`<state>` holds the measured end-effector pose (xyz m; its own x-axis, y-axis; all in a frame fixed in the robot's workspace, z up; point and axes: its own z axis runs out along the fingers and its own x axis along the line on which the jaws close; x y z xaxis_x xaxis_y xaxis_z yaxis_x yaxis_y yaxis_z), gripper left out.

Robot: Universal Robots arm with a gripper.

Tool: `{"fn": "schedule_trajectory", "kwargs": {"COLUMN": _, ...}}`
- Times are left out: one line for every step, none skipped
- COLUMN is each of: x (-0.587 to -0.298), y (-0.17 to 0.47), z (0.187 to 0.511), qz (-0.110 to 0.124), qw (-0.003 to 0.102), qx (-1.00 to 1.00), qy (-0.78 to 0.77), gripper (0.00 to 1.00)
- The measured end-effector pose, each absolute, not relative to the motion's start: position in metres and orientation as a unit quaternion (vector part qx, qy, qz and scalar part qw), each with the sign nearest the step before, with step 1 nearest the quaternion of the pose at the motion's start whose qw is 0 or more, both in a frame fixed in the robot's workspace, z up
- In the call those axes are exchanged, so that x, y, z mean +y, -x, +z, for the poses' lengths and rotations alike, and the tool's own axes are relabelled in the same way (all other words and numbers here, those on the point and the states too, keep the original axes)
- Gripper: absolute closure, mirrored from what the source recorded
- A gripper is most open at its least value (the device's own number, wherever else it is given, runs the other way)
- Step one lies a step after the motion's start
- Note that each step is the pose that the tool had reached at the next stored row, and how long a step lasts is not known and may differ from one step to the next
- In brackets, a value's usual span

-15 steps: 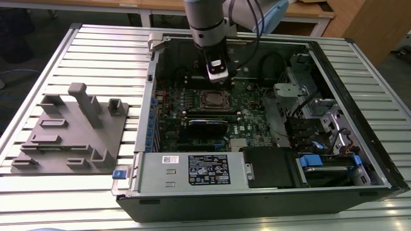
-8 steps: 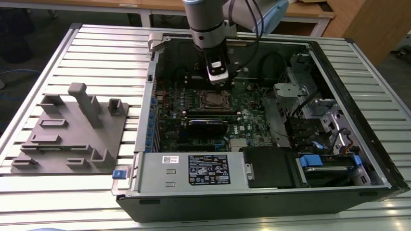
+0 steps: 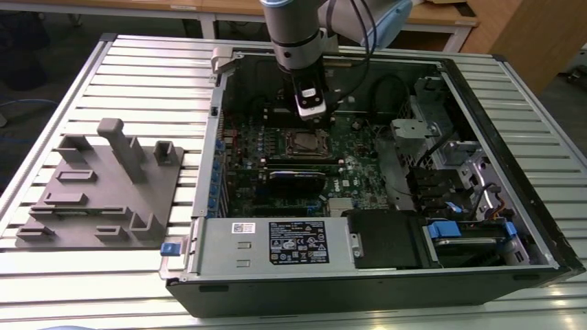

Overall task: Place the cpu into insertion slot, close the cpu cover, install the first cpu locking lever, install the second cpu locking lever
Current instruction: 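Install the first cpu locking lever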

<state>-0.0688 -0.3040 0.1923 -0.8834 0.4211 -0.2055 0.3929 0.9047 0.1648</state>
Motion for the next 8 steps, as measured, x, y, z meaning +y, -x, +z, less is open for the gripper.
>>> {"fn": "schedule_trajectory", "kwargs": {"x": -0.3039, "y": 0.0687, "z": 0.1920, "qz": 0.062, "qw": 0.118, "qx": 0.968, "qy": -0.210, "gripper": 0.90}}
{"fn": "schedule_trajectory", "kwargs": {"x": -0.3038, "y": 0.0687, "z": 0.1920, "qz": 0.063, "qw": 0.118, "qx": 0.968, "qy": -0.211, "gripper": 0.90}}
{"fn": "schedule_trajectory", "kwargs": {"x": -0.3038, "y": 0.0687, "z": 0.1919, "qz": 0.063, "qw": 0.118, "qx": 0.968, "qy": -0.211, "gripper": 0.90}}
{"fn": "schedule_trajectory", "kwargs": {"x": -0.3042, "y": 0.0687, "z": 0.1918, "qz": 0.063, "qw": 0.118, "qx": 0.968, "qy": -0.211, "gripper": 0.90}}
{"fn": "schedule_trajectory", "kwargs": {"x": -0.3047, "y": 0.0687, "z": 0.1915, "qz": 0.064, "qw": 0.118, "qx": 0.968, "qy": -0.211, "gripper": 0.90}}
{"fn": "schedule_trajectory", "kwargs": {"x": -0.3055, "y": 0.0687, "z": 0.1910, "qz": 0.064, "qw": 0.118, "qx": 0.968, "qy": -0.211, "gripper": 0.90}}
{"fn": "schedule_trajectory", "kwargs": {"x": -0.3074, "y": 0.0687, "z": 0.1901, "qz": 0.066, "qw": 0.118, "qx": 0.968, "qy": -0.211, "gripper": 0.90}}
{"fn": "schedule_trajectory", "kwargs": {"x": -0.3077, "y": 0.0687, "z": 0.1902, "qz": 0.067, "qw": 0.117, "qx": 0.968, "qy": -0.211, "gripper": 0.90}}
